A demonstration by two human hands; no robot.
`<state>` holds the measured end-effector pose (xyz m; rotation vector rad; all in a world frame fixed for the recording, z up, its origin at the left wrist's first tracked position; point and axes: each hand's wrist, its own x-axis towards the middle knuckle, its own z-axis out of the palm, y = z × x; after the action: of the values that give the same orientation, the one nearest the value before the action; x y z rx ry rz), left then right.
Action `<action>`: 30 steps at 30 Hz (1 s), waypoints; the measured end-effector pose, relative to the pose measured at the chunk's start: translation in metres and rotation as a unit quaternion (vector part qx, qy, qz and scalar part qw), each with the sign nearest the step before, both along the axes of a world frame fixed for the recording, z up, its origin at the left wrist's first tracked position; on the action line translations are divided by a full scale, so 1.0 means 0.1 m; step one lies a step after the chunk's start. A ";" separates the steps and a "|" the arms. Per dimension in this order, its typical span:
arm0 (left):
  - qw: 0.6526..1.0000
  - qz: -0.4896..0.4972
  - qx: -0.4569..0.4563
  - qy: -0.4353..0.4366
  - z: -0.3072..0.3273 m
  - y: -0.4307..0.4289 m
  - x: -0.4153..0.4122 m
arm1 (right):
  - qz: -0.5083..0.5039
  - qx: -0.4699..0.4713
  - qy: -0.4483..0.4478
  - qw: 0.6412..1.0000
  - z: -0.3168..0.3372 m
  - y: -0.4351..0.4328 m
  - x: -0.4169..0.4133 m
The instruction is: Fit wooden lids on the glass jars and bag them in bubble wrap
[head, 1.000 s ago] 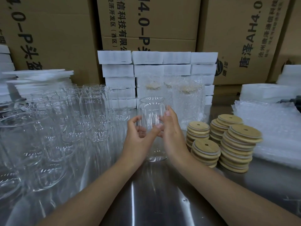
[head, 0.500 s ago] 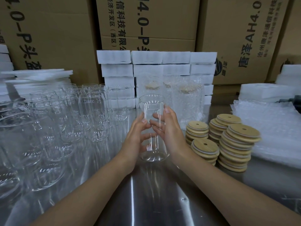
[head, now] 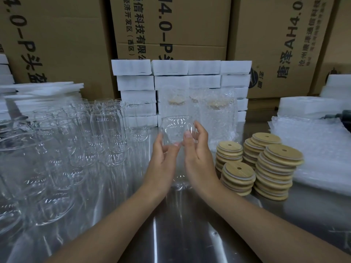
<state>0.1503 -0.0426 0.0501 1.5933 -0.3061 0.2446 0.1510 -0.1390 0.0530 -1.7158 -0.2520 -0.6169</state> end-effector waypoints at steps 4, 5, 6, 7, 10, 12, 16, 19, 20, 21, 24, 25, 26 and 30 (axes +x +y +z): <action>1.000 -0.011 0.003 -0.009 0.00 -0.01 0.01 | -0.005 -0.006 0.020 1.000 0.00 -0.01 0.00; 1.000 -0.009 0.012 -0.014 0.00 -0.01 0.01 | -0.007 -0.007 0.025 1.000 0.00 -0.01 0.01; 1.000 -0.007 0.019 -0.018 -0.01 -0.01 0.01 | -0.008 -0.008 0.027 1.000 0.00 -0.01 0.00; 0.999 -0.003 0.024 -0.021 -0.01 -0.01 0.01 | -0.006 -0.008 0.029 1.000 0.01 -0.01 0.00; 0.999 0.005 0.025 -0.026 -0.03 -0.01 0.03 | 0.006 -0.003 0.025 1.000 0.04 -0.01 -0.01; 0.999 0.007 0.020 -0.024 -0.04 -0.02 0.03 | 0.013 0.005 0.024 1.000 0.05 -0.01 0.00; 1.000 0.012 -0.017 0.012 -0.06 -0.01 0.05 | 0.031 0.006 0.044 0.999 0.04 -0.02 0.03; 0.996 0.002 -0.070 0.061 -0.05 -0.02 0.06 | 0.053 0.025 0.062 0.996 0.01 -0.03 0.09; 0.994 -0.002 -0.087 0.066 -0.05 -0.01 0.07 | 0.057 0.029 0.064 0.996 0.01 -0.03 0.11; 0.992 -0.008 -0.102 0.068 -0.05 -0.01 0.08 | 0.061 0.030 0.067 0.995 0.01 -0.03 0.12; 0.986 -0.024 -0.135 0.096 -0.06 0.00 0.09 | 0.081 0.044 0.067 0.994 0.01 -0.03 0.13; 0.982 -0.028 -0.154 0.107 -0.05 0.01 0.09 | 0.093 0.049 0.066 0.992 0.01 -0.03 0.13; 0.977 -0.035 -0.176 0.116 -0.04 0.03 0.10 | 0.105 0.050 0.066 0.991 0.01 -0.03 0.12; 0.969 -0.060 -0.203 0.126 -0.01 0.06 0.10 | 0.140 0.047 0.068 0.987 0.00 -0.02 0.13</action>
<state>0.1599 -0.0362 0.0486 1.1782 -0.1423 0.0066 0.1644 -0.1409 0.0530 -1.5871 -0.3547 -0.2987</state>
